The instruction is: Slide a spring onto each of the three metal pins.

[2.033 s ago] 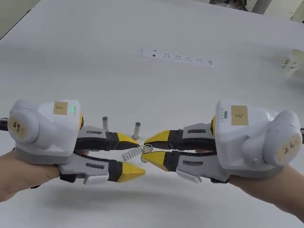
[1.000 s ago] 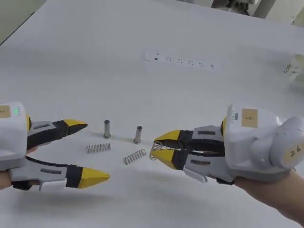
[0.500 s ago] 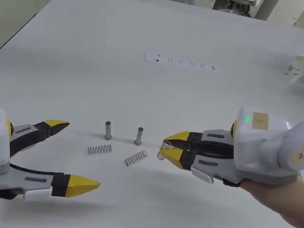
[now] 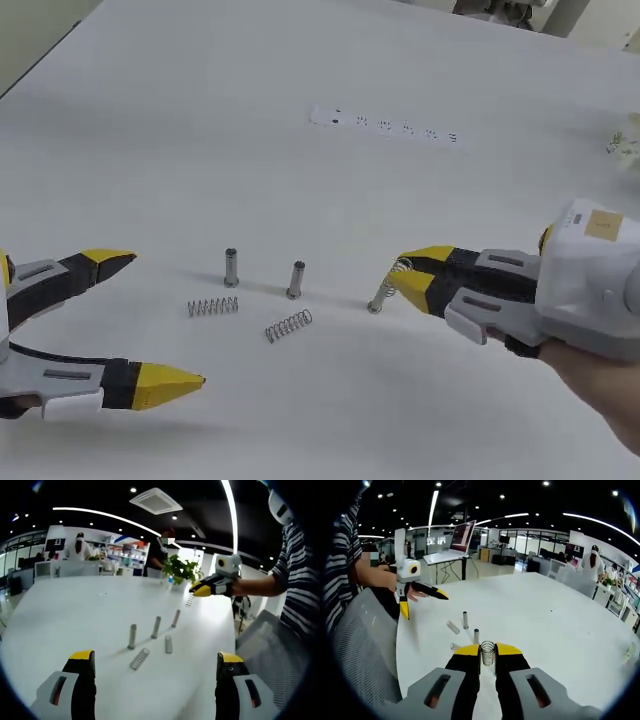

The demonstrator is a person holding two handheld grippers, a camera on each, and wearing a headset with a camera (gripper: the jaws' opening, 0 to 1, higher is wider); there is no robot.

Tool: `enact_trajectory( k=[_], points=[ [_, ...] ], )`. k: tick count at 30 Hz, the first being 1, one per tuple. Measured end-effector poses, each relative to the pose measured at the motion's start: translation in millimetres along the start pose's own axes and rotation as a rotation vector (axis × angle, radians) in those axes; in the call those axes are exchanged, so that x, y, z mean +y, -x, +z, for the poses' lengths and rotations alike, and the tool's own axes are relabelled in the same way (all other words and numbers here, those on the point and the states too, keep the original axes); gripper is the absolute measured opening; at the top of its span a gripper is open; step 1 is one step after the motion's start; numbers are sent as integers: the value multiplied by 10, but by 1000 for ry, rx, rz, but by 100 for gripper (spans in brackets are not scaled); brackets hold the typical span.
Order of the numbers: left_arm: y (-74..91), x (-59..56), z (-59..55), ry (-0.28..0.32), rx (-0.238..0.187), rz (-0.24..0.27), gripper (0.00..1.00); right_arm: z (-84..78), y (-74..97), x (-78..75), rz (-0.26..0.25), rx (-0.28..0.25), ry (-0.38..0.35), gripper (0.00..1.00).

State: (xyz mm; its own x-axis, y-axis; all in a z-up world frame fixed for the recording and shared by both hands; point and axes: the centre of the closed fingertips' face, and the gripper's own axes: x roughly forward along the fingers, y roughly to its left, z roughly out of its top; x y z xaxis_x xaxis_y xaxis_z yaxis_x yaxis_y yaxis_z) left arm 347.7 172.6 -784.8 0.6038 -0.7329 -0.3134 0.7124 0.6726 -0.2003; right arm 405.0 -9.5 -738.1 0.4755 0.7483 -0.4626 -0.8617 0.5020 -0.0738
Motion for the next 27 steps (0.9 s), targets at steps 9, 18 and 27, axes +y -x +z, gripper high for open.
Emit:
enact_trajectory(
  k=[9, 18, 27],
  points=[
    [7, -16, -17, 6, 2, 1, 98, 2, -45, -175, -51, -10, -57, 7],
    [14, -10, -5, 9, -3, 8, 98, -38, -108, -206, -59, -3, -87, 7],
    [21, -12, -35, 17, 4, 9, 98, -90, -136, -231, -65, 5, -123, 7]
  ],
)
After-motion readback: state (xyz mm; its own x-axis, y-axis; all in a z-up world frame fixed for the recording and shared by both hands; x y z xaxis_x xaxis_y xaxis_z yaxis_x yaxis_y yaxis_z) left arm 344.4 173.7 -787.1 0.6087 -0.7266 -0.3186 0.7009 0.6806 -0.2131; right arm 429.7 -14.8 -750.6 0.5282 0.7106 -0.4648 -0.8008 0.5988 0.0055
